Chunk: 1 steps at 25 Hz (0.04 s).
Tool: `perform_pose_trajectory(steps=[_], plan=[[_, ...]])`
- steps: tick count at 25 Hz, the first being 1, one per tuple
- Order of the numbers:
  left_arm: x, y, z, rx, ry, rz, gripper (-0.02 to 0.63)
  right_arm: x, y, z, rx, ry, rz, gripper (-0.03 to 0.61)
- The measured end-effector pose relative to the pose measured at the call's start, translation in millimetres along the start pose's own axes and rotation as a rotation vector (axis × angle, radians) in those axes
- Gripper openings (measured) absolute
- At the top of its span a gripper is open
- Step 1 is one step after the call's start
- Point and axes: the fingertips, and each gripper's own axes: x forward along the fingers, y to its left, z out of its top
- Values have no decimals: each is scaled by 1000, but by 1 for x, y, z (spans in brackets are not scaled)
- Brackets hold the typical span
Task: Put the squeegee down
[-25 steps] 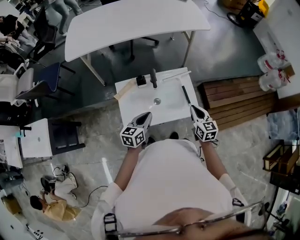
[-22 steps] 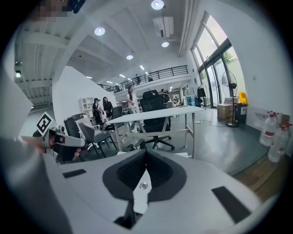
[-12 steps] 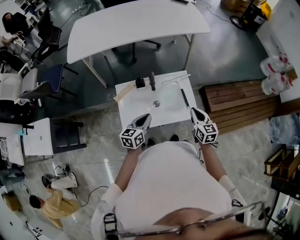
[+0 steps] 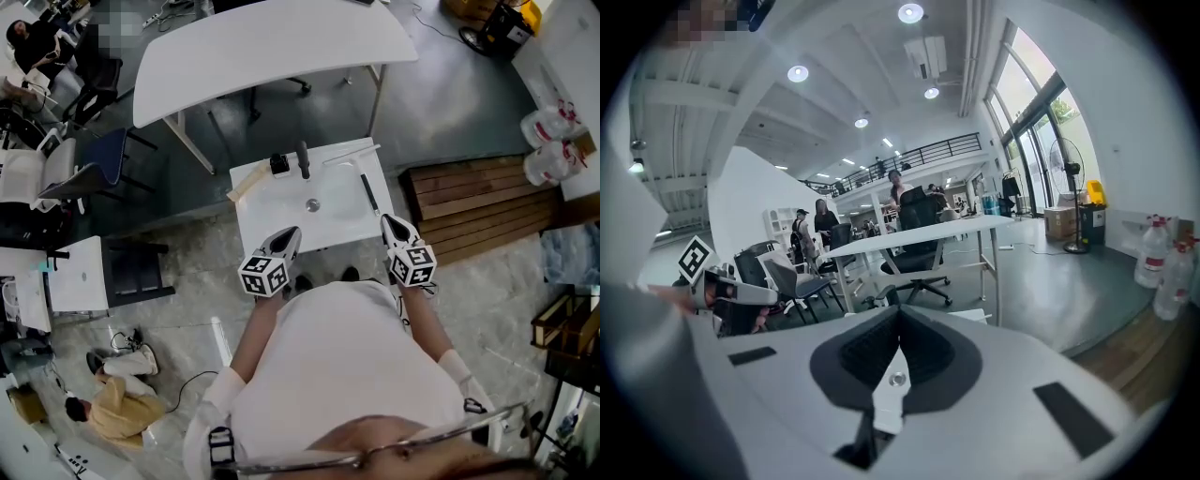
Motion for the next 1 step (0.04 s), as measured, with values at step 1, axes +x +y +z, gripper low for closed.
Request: perform_pose_trajectory(steps=[1], plan=[[0, 0, 0, -1, 0, 1, 5, 0, 0, 0, 0, 0, 1, 5]])
